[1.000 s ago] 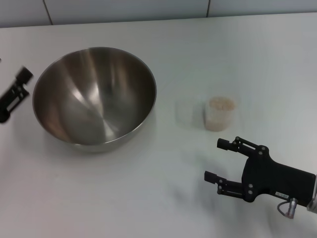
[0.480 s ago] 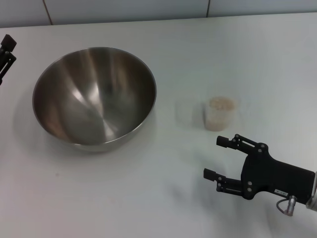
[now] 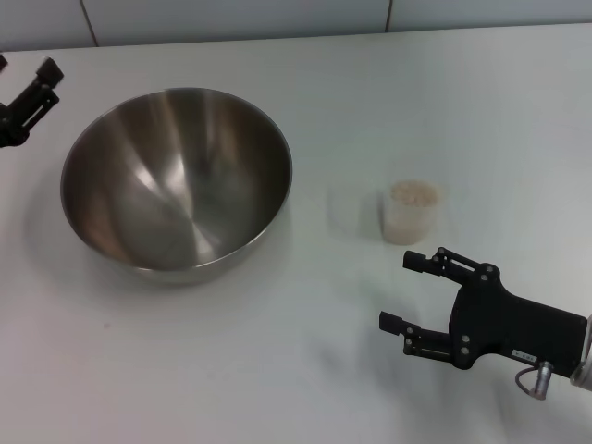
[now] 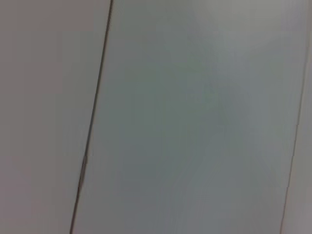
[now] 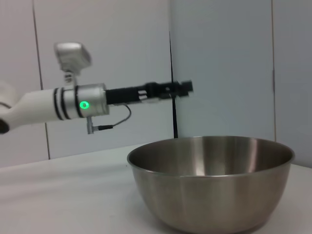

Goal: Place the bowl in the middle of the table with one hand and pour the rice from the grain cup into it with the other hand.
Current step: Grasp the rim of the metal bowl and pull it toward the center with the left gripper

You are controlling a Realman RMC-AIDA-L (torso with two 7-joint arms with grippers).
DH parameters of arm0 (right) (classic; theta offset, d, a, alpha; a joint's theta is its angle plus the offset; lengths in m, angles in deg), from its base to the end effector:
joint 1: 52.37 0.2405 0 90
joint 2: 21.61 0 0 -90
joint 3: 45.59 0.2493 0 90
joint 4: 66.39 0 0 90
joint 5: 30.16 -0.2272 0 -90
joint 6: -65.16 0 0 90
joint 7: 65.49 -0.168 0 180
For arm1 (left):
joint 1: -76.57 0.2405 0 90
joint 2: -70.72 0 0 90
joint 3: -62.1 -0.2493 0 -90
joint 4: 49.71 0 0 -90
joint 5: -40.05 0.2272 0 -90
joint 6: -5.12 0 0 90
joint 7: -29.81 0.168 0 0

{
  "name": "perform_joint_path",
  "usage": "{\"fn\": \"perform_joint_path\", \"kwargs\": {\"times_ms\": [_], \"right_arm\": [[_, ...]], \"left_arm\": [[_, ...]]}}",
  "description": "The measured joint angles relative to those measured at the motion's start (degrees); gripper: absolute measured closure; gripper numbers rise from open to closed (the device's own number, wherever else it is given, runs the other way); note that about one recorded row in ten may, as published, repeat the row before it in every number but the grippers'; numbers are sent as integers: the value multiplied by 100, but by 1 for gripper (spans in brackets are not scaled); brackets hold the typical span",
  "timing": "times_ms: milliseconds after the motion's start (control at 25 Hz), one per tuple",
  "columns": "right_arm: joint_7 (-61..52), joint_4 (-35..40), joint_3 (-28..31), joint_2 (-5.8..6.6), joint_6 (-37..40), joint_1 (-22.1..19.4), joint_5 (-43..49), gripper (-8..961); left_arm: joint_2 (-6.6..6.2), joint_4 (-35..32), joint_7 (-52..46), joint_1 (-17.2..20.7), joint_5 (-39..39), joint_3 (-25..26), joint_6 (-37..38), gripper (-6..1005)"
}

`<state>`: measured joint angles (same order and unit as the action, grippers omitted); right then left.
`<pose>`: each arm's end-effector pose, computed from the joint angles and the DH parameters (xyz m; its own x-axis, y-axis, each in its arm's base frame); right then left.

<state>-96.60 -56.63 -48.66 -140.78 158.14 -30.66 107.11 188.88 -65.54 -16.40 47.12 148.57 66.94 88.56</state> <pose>0.3125 0.2419 -0.0751 0.7732 -0.0811 -0.6290 -0.3576 -0.8748 -0.3268 -0.3197 0.3601 0.0302 0.5829 -0.0242 0.8122 0.7066 -0.4784 -0.5213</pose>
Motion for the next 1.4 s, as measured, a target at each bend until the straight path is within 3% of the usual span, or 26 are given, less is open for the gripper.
{"fn": "perform_joint_path", "kwargs": {"times_ms": [40, 80, 240, 280, 320, 440, 480, 520, 600, 920, 1400], "right_arm": [[0, 0, 0, 0, 0, 0, 0, 140], [0, 0, 0, 0, 0, 1, 0, 140], [0, 0, 0, 0, 0, 3, 0, 140], [0, 0, 0, -1, 0, 7, 0, 140], [0, 0, 0, -1, 0, 7, 0, 140], [0, 1, 0, 0, 0, 10, 0, 141], [0, 0, 0, -1, 0, 10, 0, 141], [0, 0, 0, -1, 0, 10, 0, 141], [0, 0, 1, -1, 0, 10, -3, 141], [-17, 1, 14, -1, 1, 9, -13, 141], [-11, 0, 18, -1, 1, 18, -57, 140]], "left_arm": [[0, 0, 0, 0, 0, 0, 0, 169], [10, -661, -1222, -151, 3, -895, -692, 169], [14, -1287, -2292, -178, 6, -1862, -1215, 169], [17, -1653, -2828, -136, 9, -2476, -1405, 169], [17, -1653, -2828, -136, 9, -2476, -1405, 169], [4, -2306, -3662, 25, 37, -3579, -1631, 170], [-2, -2709, -4053, 141, 138, -4159, -1715, 170], [-2, -2709, -4053, 141, 138, -4159, -1715, 170], [0, -3172, -4543, 230, 483, -4663, -1789, 170], [16, -3873, -5868, 101, 1894, -5255, -1770, 170], [23, -4087, -6225, 35, 2239, -5486, -1722, 225]]}}
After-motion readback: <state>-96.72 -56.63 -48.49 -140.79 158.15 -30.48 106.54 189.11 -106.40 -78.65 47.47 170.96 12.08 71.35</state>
